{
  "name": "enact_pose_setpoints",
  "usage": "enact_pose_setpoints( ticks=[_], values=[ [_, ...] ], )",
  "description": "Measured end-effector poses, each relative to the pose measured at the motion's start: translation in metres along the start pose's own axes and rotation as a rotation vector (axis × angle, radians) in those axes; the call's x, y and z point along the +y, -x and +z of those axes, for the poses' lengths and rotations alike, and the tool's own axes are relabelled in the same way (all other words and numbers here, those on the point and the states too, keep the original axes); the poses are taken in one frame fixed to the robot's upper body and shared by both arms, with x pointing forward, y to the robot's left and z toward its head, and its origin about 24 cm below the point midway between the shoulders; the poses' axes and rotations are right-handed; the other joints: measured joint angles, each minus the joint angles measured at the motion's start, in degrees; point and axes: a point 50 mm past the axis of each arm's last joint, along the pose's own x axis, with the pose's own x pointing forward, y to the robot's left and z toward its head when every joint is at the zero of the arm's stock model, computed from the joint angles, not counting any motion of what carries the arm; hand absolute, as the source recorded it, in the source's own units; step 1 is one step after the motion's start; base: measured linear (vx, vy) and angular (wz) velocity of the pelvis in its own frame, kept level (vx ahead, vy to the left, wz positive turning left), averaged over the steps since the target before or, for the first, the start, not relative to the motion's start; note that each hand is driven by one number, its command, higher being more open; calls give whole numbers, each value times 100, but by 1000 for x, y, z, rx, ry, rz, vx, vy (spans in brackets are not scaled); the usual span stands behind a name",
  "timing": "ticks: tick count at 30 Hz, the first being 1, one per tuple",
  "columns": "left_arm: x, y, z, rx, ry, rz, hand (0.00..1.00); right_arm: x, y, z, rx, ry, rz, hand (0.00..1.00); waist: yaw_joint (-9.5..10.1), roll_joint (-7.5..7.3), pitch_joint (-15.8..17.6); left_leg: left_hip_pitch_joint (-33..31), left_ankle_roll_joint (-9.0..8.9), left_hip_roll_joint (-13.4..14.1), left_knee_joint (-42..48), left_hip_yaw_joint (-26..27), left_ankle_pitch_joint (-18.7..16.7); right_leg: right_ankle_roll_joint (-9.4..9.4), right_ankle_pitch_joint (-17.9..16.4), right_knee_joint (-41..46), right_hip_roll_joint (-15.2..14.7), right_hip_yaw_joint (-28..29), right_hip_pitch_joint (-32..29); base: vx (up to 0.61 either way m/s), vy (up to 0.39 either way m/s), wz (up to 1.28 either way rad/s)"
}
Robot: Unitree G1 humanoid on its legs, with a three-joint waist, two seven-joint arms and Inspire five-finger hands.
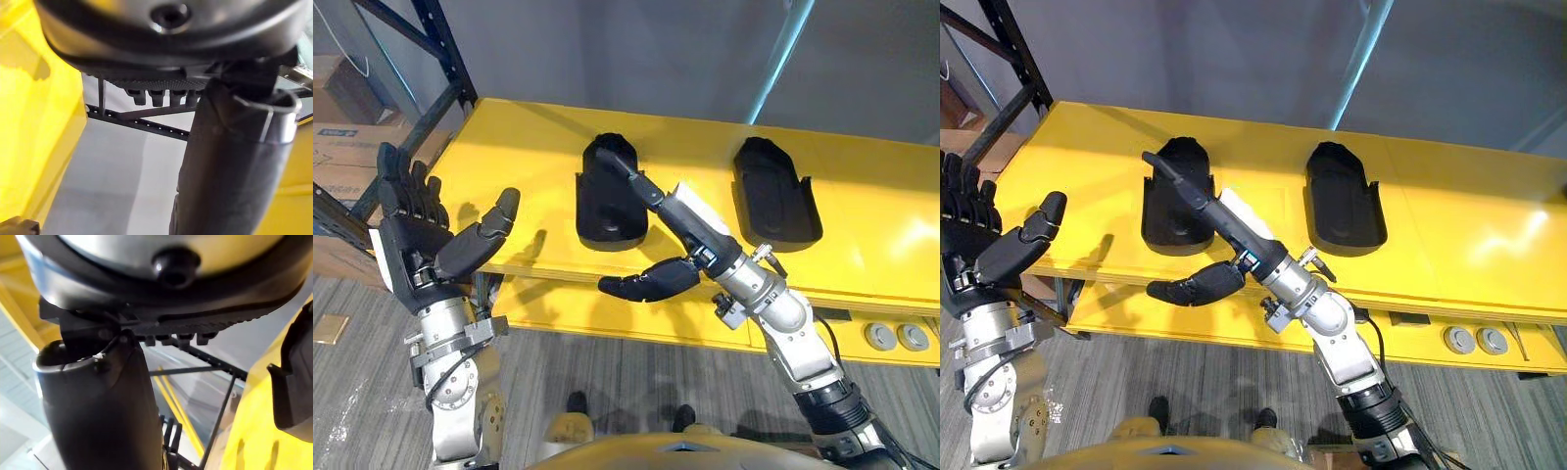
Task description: Walk over and take three plastic housings, then place them on the shelf
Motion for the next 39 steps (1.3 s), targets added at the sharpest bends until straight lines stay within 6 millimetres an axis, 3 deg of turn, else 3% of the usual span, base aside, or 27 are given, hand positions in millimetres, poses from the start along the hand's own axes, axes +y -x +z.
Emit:
enact_pose_setpoints(
  ticks=[9,18,30,31,39],
  values=[
    [-7,1,-2,13,25,-28,100,20,-11,0,-13,65,79,100,90,95,122,-115,33,27,267,30,-214,12,-8,10,1,40,1,-2,6,-2],
    [-10,2,-3,20,31,-38,100,21,-19,-31,134,202,55,100,140,141,267,-205,40,6,132,-103,-50,14,-9,106,-16,-53,-116,7,7,8],
    [-22,3,-4,18,16,-135,100,15,-22,-55,269,175,-53,100,128,278,463,-197,40,-23,-56,-174,113,-11,-24,166,-29,-77,-200,-9,-1,3],
    [-22,3,-4,17,17,-142,100,15,-22,-56,276,174,-52,0,125,283,467,-201,36,-36,-57,-178,120,-18,-28,166,-27,-93,-205,-33,-6,2],
    [-24,4,-5,20,20,-152,100,15,-28,-60,294,167,-18,0,112,290,470,-167,15,-57,-219,-188,251,-59,-56,166,-25,-120,-211,-45,-8,1]
  ],
)
